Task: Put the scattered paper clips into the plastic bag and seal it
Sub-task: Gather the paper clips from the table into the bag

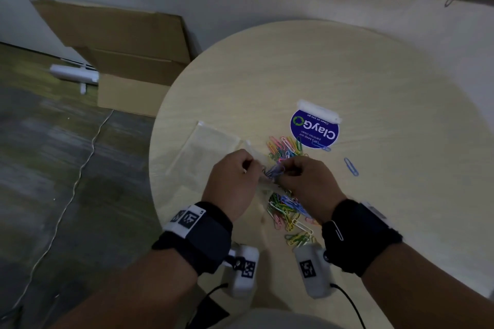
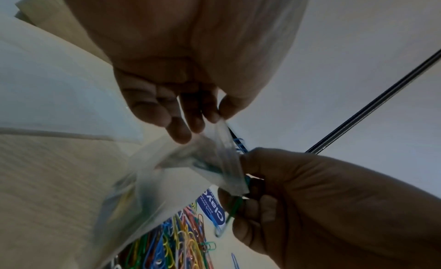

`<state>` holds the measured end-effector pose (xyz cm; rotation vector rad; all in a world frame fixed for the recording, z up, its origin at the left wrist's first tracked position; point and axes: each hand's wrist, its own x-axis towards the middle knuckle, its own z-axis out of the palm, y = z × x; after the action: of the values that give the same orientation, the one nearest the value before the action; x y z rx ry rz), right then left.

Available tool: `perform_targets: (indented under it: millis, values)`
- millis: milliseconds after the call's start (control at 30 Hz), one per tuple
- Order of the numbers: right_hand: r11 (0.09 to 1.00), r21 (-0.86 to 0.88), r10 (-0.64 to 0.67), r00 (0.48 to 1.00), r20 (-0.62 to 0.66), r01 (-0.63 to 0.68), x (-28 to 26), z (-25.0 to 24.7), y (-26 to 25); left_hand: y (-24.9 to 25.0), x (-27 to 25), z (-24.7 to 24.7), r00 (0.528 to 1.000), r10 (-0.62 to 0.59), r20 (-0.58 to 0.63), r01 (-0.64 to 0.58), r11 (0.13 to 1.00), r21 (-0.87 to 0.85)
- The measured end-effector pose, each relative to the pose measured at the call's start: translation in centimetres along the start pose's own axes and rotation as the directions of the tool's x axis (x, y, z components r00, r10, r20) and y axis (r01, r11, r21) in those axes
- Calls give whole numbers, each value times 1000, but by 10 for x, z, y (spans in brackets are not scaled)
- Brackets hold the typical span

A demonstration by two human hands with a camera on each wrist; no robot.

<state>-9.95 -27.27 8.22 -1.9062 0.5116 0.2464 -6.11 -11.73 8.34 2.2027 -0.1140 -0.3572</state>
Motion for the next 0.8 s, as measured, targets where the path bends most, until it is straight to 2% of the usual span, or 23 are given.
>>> perform_targets:
  millis: [167,300,400,533,600,667,733,800]
  values:
    - [1000,3,-21,999,47,21,-3,-7,-6,-3,0,-4,994,-91,55,101,967,-235]
    - [1000,-18,-13,997,73,15,-2,-11,-11,-2,-2,-6,987,-85,138,121,953,-278]
    - [985,-165,-46,998,43,52,1,-13,-13,1,-3,-10,989,-9,151,30,989,-141]
    - [950,-279,-187,970,-154,139,-3,-23,-31,17,-9,-29,984,177,0,-176,978,107]
    - [933,-305,-233,967,-105,191,-8,-22,-39,30,-15,-40,970,237,-48,-225,959,170]
    - [910,-336,-283,956,-78,242,-9,-18,-41,33,-14,-46,974,223,-44,-210,957,201]
    - [898,-361,-286,957,-49,250,-4,-13,-39,26,-5,-45,992,124,8,-123,974,188]
    - [919,-356,-145,984,101,171,2,-6,-34,17,3,-40,998,10,65,-20,989,148]
